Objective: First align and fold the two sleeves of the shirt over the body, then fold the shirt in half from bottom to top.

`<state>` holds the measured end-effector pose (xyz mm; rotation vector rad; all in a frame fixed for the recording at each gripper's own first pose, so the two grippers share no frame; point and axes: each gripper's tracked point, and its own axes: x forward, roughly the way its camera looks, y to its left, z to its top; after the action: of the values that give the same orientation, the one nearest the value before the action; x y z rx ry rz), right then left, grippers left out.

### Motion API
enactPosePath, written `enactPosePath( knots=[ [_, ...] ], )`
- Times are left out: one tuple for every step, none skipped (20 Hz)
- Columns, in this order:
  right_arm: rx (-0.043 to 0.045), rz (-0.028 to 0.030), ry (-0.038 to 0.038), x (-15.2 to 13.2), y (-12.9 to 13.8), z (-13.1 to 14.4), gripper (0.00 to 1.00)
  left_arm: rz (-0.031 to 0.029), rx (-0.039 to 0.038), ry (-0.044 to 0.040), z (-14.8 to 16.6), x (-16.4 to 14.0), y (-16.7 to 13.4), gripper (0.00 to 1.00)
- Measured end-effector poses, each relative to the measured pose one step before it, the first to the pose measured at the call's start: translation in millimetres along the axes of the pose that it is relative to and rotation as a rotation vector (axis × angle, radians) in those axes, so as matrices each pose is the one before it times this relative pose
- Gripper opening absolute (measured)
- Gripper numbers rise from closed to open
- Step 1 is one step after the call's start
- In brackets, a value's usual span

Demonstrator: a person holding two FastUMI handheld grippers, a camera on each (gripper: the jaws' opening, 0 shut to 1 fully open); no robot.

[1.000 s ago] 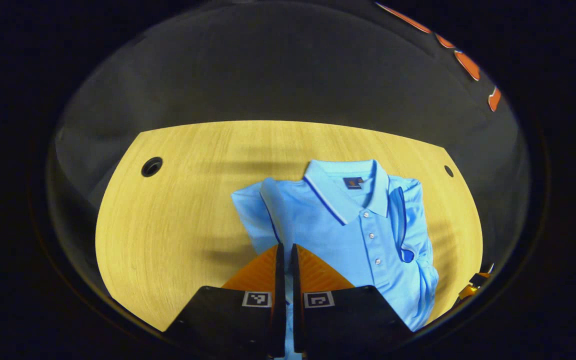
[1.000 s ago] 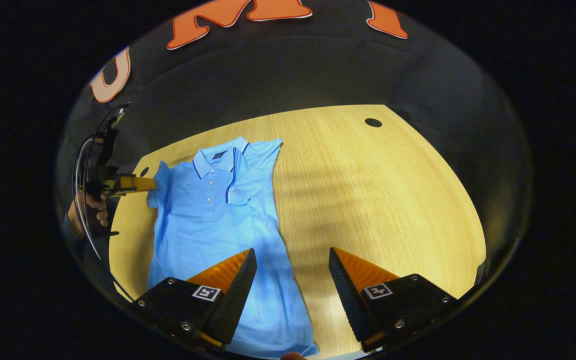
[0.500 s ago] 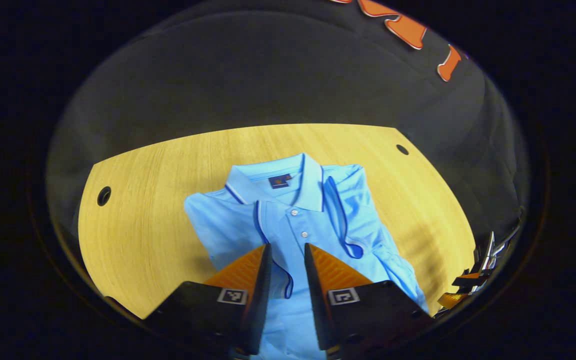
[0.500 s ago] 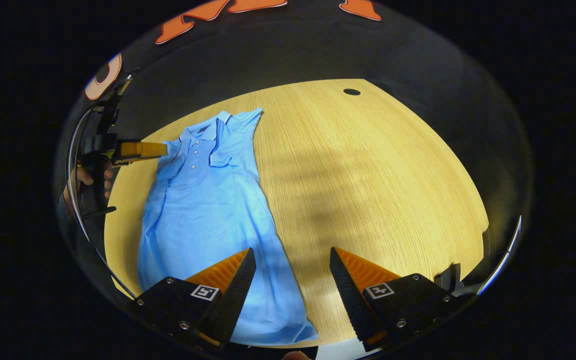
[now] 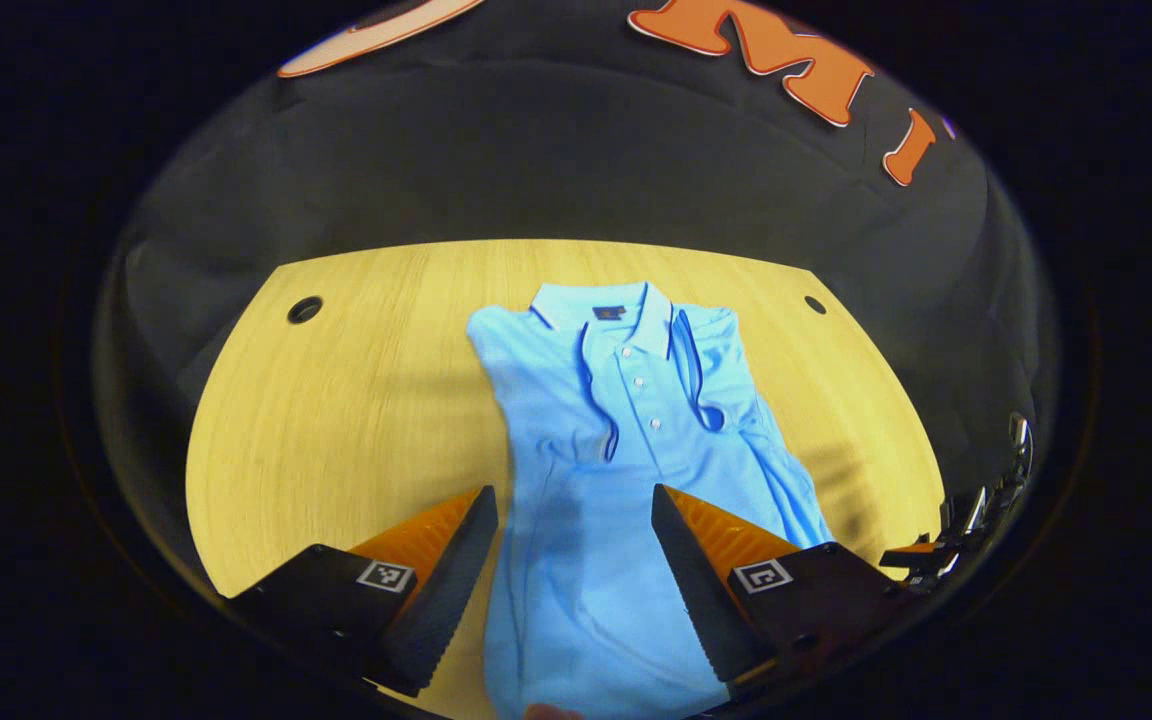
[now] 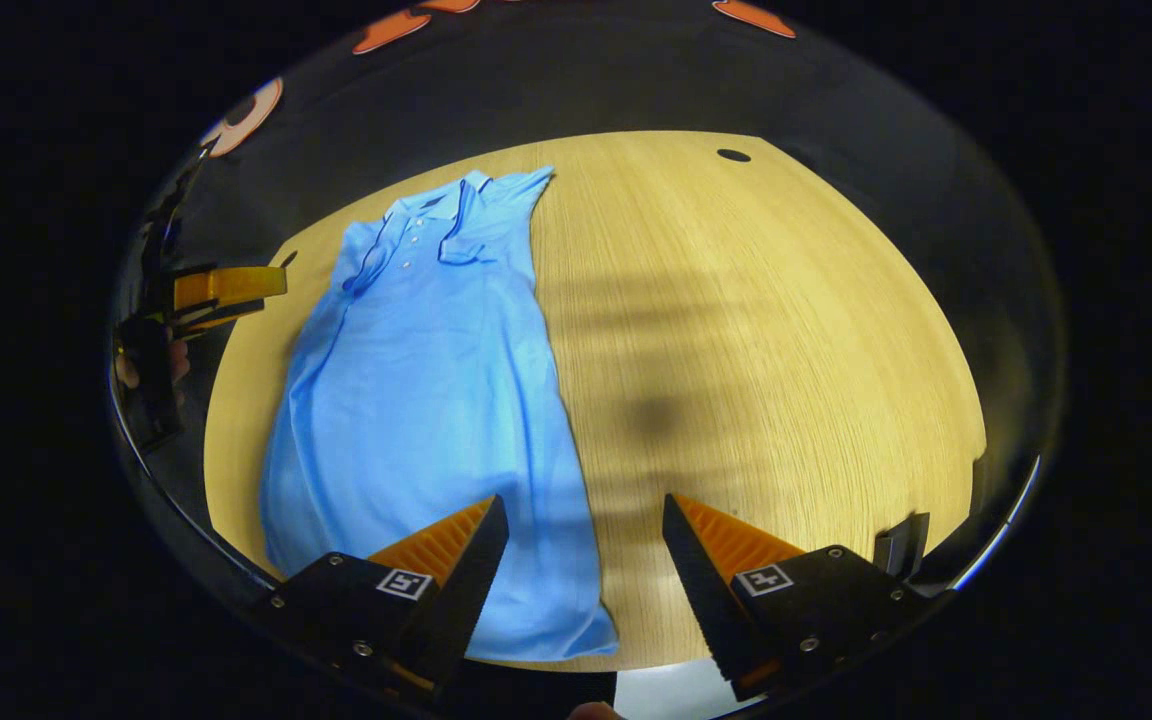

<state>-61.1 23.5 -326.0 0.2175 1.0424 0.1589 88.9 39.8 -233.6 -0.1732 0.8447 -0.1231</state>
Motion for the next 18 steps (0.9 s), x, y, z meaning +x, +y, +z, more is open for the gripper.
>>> enactPosePath(
  knots=[
    [-0.01707, 0.00636, 0.00736, -1.46, 1.11, -5.53, 0.95, 0.01083, -0.01051, 0.00927, -14.14, -10.34, 5.06, 1.0],
    [-0.01536, 0.0129, 0.00666, 0.86, 2.53, -5.79, 0.95, 0.01121, -0.01154, 0.01348, -16.12, -7.43, 3.02, 1.0],
    [-0.00889, 0.01167, 0.01121, 0.55, 3.47, -7.27, 0.96, 0.01612, -0.00979, 0.01797, -16.9, -7.18, 4.43, 1.0],
    [-0.0072, 0.01076, 0.00681, -1.25, 2.41, -7.05, 0.96, 0.01743, 0.00095, 0.01643, -16.61, -7.13, 3.42, 1.0],
    [-0.00937, 0.00279, 0.00753, -0.09, 1.21, -5.93, 0.98, 0.01177, 0.00704, 0.00538, -13.74, -5.77, 2.15, 1.0],
    [-0.01056, 0.00246, 0.00769, -0.39, 0.79, -8.68, 0.99, 0.0031, 0.00651, 0.00224, -12.29, -6.73, -0.55, 1.0],
    [-0.01313, -0.00032, 0.0065, -0.1, 1.23, -6.49, 0.98, 0.00233, 0.00211, 0.00639, -11.72, -5.95, -0.56, 1.0],
    [-0.01333, -0.00221, 0.00626, 1.27, 1.71, -7.56, 0.98, 0.00343, -0.00126, 0.00761, -13.22, -6.0, 0.11, 1.0],
    [-0.01142, -0.00244, 0.0068, 0.33, 1.75, -7.05, 0.98, 0.00931, 0.00303, 0.0107, -13.38, -4.13, 2.02, 1.0],
    [-0.00679, -0.0075, 0.00719, 0.43, 1.66, -8.23, 0.98, 0.02504, 0.01415, 0.0059, -13.87, -4.42, 4.54, 1.0],
    [-0.00241, 0.00016, -0.00065, -0.76, 1.93, -4.6, 0.98, 0.01865, 0.01735, 0.00038, -12.31, -3.29, 5.39, 1.0],
    [-0.00262, -0.00108, -0.00626, -0.79, 3.0, -4.09, 0.98, 0.00418, 0.01237, 0.01343, -14.94, -3.48, -0.38, 1.0],
    [-0.00473, -0.00569, -0.00278, 0.77, 1.43, -3.72, 0.96, -0.00103, 0.00903, 0.00959, -12.86, -2.78, 0.56, 1.0],
    [-0.00927, -0.0113, -0.01552, -1.25, 0.12, -2.04, 0.97, 0.00142, 0.00567, 0.012, -12.83, -1.45, 1.41, 1.0],
    [-0.00438, -0.00457, 0.00118, -0.29, 1.15, -3.94, 0.97, -0.00473, 0.00472, 0.01491, -12.43, -0.15, 1.37, 1.0],
    [-0.00405, -0.0088, -0.00956, -1.28, 0.51, -2.66, 0.96, -0.00443, 0.00074, 0.00802, -12.2, -0.24, 0.66, 1.0],
    [-0.00256, -0.0065, 0.00349, -1.94, -0.09, -3.48, 0.96, -0.00442, -0.00088, 0.01013, -10.85, -0.58, 0.95, 1.0],
    [-0.00339, -0.00625, -0.00521, -2.58, 0.57, -4.79, 0.96, -0.00118, -0.00246, 0.00705, -10.82, -0.57, 2.41, 1.0]
  ],
)
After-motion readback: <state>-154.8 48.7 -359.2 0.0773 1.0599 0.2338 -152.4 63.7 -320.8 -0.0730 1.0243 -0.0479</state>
